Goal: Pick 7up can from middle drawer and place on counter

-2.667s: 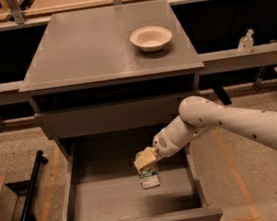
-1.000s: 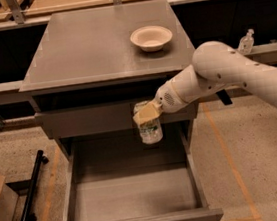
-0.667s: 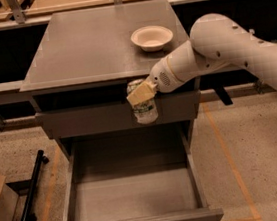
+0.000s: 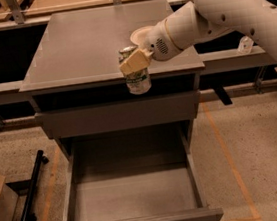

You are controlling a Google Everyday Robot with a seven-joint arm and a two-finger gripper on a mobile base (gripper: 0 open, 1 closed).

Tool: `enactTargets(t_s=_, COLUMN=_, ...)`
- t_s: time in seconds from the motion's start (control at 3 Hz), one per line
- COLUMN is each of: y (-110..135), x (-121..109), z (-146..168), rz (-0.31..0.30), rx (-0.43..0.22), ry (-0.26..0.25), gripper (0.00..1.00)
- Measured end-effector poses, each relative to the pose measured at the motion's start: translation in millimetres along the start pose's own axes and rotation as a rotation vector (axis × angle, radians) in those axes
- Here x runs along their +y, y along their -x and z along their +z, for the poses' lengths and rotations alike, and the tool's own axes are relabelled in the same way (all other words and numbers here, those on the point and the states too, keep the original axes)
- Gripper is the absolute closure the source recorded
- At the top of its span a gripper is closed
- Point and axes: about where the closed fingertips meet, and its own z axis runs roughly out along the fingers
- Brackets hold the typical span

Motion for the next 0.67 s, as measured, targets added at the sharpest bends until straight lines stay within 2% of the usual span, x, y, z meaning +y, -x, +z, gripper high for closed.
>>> enactTargets(t_s=0.33, y=-4.8, x=-8.1, z=5.7, rz=0.025, rx=-0.015, ry=-0.037, gripper=1.00)
enactTargets(t_s=0.67, y=1.4, x=-32.9, z=16.6, rz=0.025, rx=-0.033, ry=-0.093, gripper=1.00)
